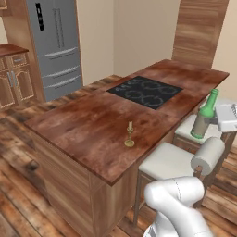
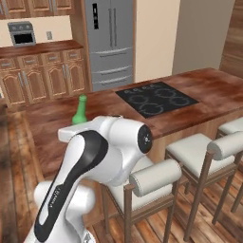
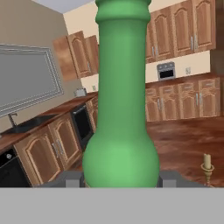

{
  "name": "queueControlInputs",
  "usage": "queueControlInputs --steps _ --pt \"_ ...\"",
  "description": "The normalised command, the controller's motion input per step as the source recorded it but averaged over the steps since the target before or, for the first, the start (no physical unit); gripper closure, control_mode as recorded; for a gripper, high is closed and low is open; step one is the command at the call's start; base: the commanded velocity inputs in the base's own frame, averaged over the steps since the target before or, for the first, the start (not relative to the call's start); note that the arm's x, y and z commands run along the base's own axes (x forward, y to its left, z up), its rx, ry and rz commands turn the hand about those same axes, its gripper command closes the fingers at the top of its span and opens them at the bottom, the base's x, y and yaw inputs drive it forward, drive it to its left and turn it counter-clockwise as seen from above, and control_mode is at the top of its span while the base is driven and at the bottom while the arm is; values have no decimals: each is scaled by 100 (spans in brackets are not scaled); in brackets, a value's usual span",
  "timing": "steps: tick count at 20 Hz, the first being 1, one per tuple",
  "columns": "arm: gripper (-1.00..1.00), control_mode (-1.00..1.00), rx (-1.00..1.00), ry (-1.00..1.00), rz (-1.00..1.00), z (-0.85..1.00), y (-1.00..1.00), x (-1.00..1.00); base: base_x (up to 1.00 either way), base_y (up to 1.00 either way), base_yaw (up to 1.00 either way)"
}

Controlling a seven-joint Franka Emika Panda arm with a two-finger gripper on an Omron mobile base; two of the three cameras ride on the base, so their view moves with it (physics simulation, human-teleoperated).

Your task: Get the candle and the beer from the cabinet and move them to the dining counter.

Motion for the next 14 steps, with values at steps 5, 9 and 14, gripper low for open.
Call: queueControlInputs --steps 5,9,14 --pt "100 -100 0 -1 0 -39 -18 68 0 0 0" --pt "100 -100 0 -4 0 -45 -8 66 0 0 0" --pt "100 -100 -1 -8 1 -35 0 55 0 0 0"
